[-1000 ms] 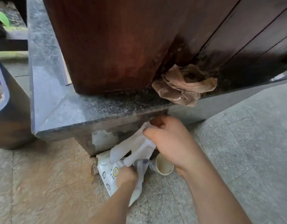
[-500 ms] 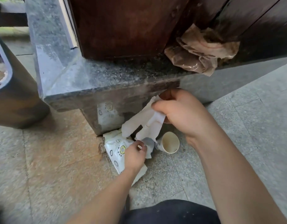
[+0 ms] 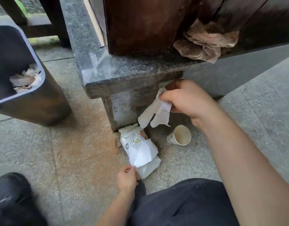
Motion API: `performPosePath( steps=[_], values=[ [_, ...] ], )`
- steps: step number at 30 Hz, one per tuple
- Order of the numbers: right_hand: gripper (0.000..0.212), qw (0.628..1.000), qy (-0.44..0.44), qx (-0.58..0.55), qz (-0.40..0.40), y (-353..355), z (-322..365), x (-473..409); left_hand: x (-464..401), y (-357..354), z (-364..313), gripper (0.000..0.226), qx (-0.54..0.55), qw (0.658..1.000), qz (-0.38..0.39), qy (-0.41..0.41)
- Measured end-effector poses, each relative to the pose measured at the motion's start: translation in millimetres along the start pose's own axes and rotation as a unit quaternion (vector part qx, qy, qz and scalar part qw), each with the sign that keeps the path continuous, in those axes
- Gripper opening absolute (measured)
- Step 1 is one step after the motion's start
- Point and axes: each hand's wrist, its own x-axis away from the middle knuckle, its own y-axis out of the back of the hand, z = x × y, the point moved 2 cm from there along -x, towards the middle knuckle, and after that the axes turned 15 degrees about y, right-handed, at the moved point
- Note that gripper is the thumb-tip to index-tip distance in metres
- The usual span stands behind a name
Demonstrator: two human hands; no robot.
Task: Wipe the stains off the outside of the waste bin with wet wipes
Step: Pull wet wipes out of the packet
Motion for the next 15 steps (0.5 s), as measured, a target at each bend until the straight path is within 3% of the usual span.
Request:
performPosePath(
  steps=[3,5,7,10,12,15],
  values=[
    [0.033,0.999,-0.008,-0.019,0.031,-8,2,1,7,12,-17,0.019,0.011,0.999,0.019,0.029],
    [0.023,0.995,-0.026,-0.043,0.083,-17,4,5,22,27,-37,0.026,0.023,0.999,0.021,0.018],
    [0.003,0.984,-0.048,-0.077,0.156,-28,8,12,51,46,-68,0.038,0.044,0.996,0.051,-0.055],
    [0.016,0.952,-0.036,-0.119,0.279,-44,24,27,118,95,-123,0.053,0.036,0.963,0.108,-0.245],
    [0.007,0.936,0.001,-0.113,0.334,-53,44,42,166,133,-150,0.051,-0.047,0.931,0.119,-0.342],
    [0.015,0.924,0.078,-0.099,0.36,-66,83,69,228,182,-170,0.063,-0.184,0.887,0.148,-0.396]
  ],
)
